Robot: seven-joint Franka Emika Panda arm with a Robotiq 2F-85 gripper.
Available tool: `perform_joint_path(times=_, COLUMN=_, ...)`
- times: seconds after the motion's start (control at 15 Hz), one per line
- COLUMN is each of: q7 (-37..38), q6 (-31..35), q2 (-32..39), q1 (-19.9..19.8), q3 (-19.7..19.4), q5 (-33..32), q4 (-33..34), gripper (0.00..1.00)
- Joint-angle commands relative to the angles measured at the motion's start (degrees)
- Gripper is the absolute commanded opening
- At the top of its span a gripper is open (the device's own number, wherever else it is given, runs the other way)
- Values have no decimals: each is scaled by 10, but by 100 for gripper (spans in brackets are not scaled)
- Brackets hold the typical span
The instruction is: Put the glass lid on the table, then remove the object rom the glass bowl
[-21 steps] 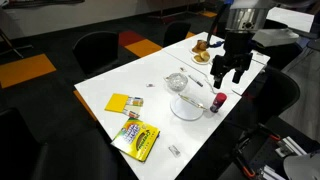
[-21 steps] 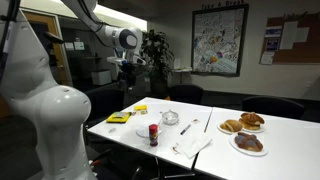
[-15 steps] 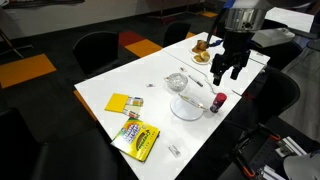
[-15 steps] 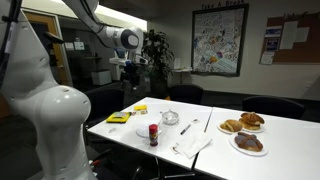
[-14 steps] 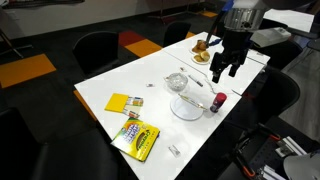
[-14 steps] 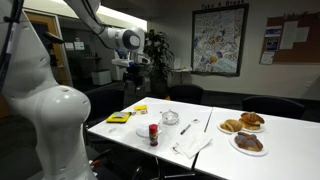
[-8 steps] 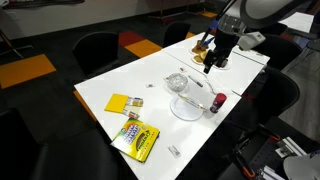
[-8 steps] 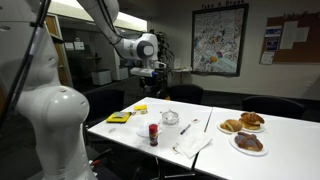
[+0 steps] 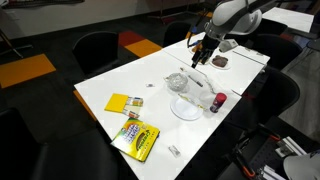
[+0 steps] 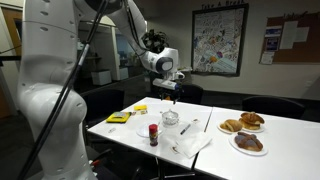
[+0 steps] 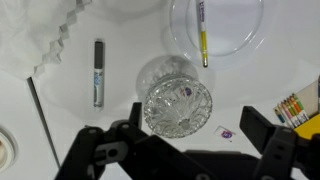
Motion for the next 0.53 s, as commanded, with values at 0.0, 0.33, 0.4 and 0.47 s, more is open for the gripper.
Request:
perform_joint_path(times=0.0, q7=-36, q6=-30, q2=74, q1=-29, q3=30, q5=13, q4=85, gripper=100)
perform_joint_path(times=0.33, q7=-6, q6=-4, q2=50, q1=-26, q3=28, q5=-5, q4=50, gripper=100)
perform_joint_path(times=0.4, q7=-6, q6=-4, q2=49, q1=-26, q3=28, q5=-5, q4=50, gripper=100)
perform_joint_path(times=0.47, q7=-6, q6=3, q2=49, q1=-24, q3=28, q5=-9, q4=44, gripper=100)
